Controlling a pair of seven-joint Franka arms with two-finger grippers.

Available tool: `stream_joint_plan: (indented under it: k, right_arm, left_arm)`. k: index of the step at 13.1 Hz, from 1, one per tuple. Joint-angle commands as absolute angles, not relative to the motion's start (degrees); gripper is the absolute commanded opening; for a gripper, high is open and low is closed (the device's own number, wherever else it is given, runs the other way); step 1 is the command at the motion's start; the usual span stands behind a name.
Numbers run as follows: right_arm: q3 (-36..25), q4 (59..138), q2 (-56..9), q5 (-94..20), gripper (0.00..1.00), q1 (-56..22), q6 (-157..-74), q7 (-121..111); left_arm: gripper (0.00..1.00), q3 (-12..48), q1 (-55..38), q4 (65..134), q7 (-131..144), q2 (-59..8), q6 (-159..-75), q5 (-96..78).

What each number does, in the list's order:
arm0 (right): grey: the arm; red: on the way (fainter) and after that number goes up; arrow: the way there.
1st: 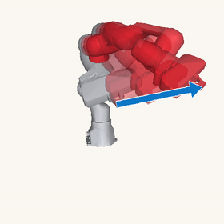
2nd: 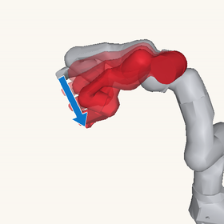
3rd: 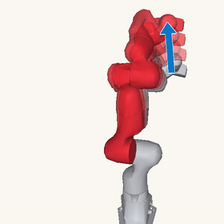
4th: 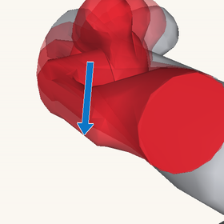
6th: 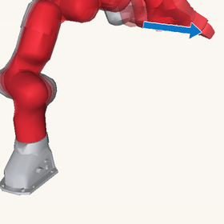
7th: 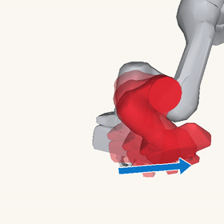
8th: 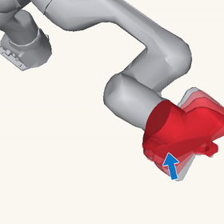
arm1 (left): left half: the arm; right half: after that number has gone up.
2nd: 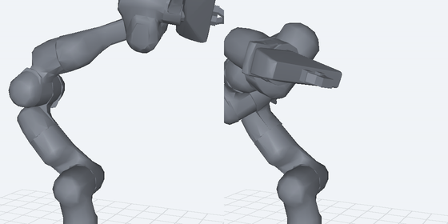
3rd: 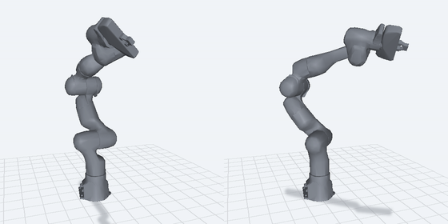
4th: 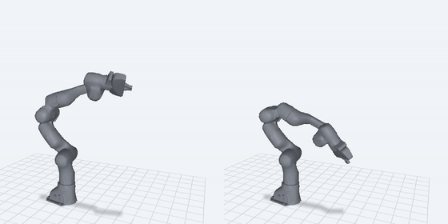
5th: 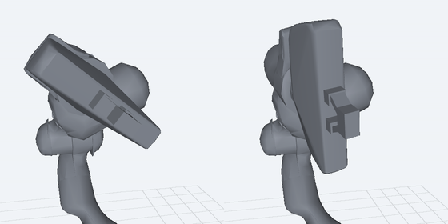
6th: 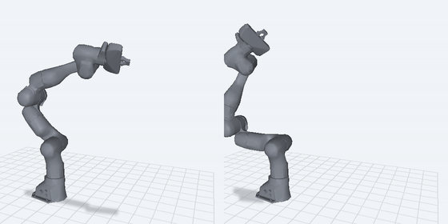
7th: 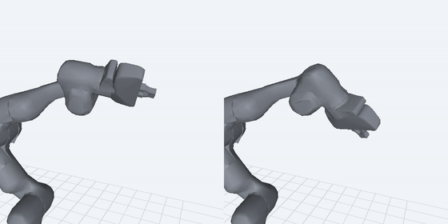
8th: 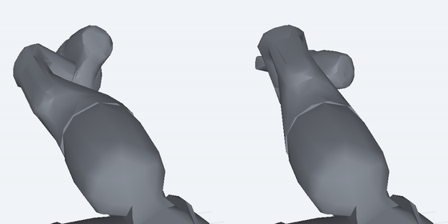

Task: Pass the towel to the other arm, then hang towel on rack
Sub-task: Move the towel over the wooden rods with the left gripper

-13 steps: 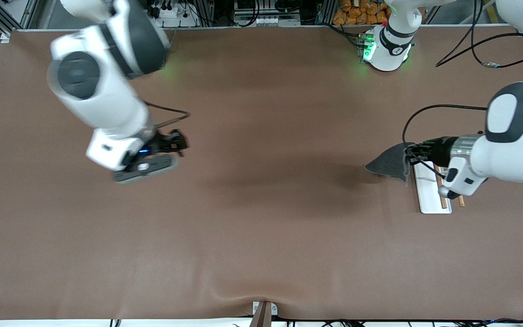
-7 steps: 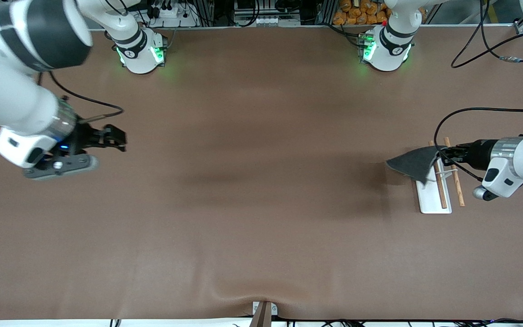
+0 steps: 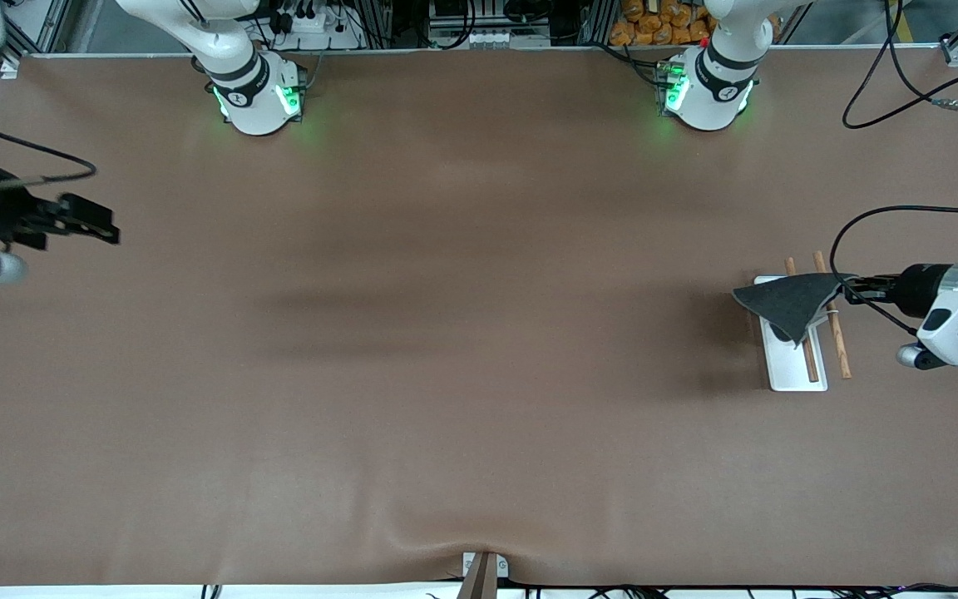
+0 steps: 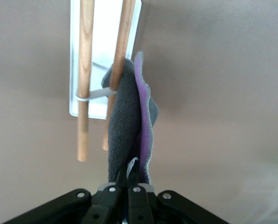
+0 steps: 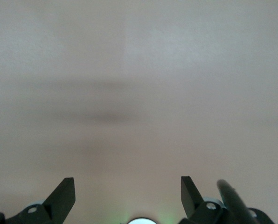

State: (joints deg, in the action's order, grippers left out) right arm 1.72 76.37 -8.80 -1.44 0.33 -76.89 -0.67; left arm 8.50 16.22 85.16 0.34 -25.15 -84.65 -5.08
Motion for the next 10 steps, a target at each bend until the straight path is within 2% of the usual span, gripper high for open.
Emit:
stream_joint_plan:
  k: [1, 4, 5, 10]
  right_arm:
    - [2.8, 81.9, -3.2, -2.5, 1.00, 3.9, -77.5, -0.4]
    - [3.1, 90.9, 4.3, -2.0, 1.00, 5.8, -83.6, -0.4]
    - [3.1, 91.8, 5.0, -1.7, 1.00, 5.8, -84.1, -0.4]
    - [3.1, 88.3, 4.4, 0.8, 1.00, 6.7, -80.4, -6.5]
  left_arm:
    - [0.00, 9.0, 18.1, 84.7, -4.9, -25.6, -85.3, -3.4]
    - [0.00, 9.1, 19.8, 84.7, -8.7, -25.8, -86.2, -3.6]
    - [0.00, 9.0, 20.1, 84.7, -9.9, -26.3, -86.3, -3.5]
    - [0.00, 9.0, 22.2, 84.6, -14.5, -26.4, -86.5, -4.0]
